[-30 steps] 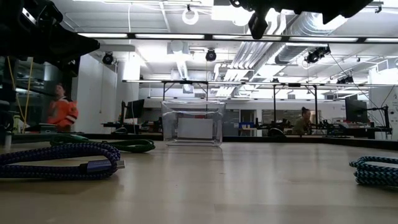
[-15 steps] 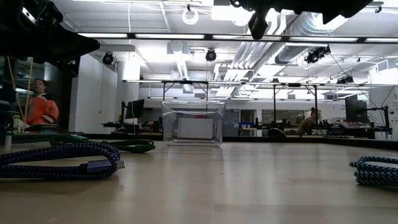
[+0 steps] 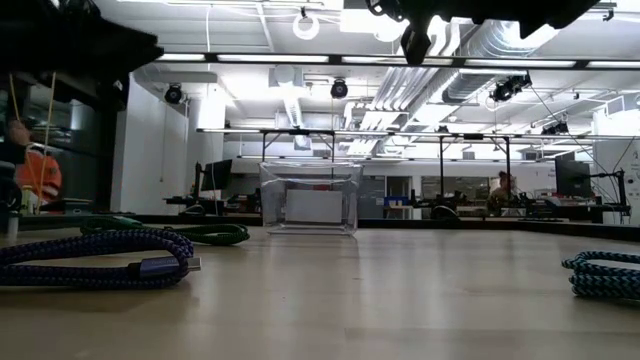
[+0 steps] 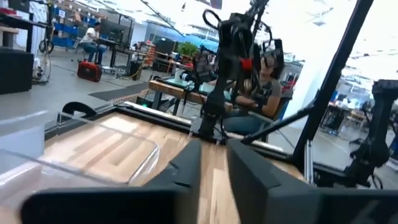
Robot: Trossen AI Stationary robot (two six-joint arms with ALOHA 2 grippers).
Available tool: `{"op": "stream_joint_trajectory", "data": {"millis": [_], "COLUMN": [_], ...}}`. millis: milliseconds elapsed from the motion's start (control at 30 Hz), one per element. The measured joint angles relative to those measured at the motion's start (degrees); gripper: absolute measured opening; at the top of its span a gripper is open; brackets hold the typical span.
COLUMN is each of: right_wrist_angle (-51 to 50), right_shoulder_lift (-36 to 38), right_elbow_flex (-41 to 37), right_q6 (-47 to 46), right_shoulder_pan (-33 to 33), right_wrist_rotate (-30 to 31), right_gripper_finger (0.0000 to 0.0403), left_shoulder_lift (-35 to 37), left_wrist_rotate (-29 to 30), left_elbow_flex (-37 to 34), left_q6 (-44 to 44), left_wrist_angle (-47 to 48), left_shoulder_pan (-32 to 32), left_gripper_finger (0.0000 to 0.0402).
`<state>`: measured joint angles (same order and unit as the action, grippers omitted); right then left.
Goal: Pick and place USB-C Cables
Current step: Put the black charger cable into the transparent bin
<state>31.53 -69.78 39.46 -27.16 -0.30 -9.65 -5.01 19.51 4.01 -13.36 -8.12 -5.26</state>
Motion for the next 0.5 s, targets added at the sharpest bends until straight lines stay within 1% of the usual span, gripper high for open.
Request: {"op": "stream_joint_trajectory", "data": {"millis": [100,267,367,500], "right_wrist_angle": [0.0,0.51,1.11,1.9], "right_shoulder_lift": [0.0,0.0,0.0,0.0], "right_elbow_flex": [0.0,0.0,0.0,0.0], "right_q6": [0.0,0.09,0.13,0.42], "right_shoulder_pan": [0.0,0.0,0.02,0.02], "right_wrist_rotate": [-0.02,-0.02,-0.04,-0.09], "right_gripper_finger": [0.0037,0.0037,0.0037,0.0037], "left_shoulder_lift": [-4.58,-14.95,-21.07,-27.32], "left_wrist_rotate": [0.66,1.31,1.31,1.31], "left_elbow_flex": [4.22,12.35,17.04,22.17], "left_q6": [0.02,0.02,0.1,0.46], "left_wrist_angle": [0.0,0.29,1.5,4.11], "left_shoulder_pan": [0.02,0.04,0.04,0.04], "left_gripper_finger": [0.0119,0.0196,0.0227,0.0252]}}
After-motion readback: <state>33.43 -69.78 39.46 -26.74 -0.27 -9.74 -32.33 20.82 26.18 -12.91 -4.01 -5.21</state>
